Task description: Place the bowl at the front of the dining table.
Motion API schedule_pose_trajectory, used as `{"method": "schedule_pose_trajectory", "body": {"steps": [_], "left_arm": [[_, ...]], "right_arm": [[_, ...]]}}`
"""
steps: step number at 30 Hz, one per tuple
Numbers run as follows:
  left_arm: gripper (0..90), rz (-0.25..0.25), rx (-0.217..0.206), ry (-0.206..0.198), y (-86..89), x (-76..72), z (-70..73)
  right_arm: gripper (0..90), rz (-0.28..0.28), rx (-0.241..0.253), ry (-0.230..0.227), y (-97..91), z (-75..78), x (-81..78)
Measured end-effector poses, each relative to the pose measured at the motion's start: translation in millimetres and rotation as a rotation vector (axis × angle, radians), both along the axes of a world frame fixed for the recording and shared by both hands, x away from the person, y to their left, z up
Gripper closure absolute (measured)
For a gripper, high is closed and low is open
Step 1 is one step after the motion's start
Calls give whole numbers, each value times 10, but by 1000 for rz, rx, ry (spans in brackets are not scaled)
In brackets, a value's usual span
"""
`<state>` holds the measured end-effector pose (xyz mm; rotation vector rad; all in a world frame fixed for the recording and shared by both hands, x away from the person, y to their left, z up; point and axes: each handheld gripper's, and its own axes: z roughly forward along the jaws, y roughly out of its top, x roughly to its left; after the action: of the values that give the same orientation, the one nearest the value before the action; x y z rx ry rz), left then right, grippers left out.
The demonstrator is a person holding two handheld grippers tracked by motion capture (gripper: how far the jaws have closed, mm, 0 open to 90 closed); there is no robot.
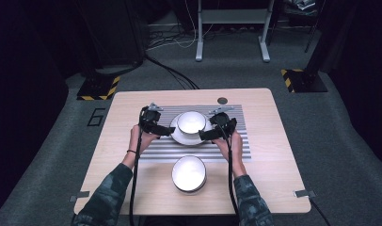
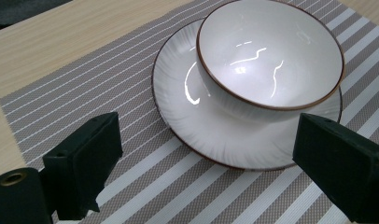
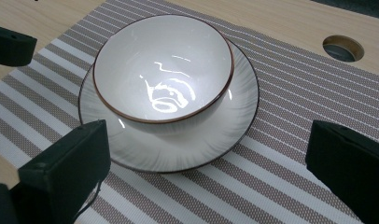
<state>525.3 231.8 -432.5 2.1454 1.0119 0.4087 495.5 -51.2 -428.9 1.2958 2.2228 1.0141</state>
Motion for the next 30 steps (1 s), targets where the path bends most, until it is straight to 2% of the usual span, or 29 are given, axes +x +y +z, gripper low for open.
{"method": "schedule_pose_trajectory", "body": {"steps": [9, 16, 30], "left_arm": [[86, -21, 38, -27, 234, -295, -45], [69, -26, 41, -45, 420, -506, -56], [56, -6, 46, -80, 720, -951, -127]], "right_arm": [[0, 7, -20, -38, -154, 32, -304], [0, -13, -6, -55, -307, 7, -538], [0, -71, -16, -91, -690, -78, -910]]}}
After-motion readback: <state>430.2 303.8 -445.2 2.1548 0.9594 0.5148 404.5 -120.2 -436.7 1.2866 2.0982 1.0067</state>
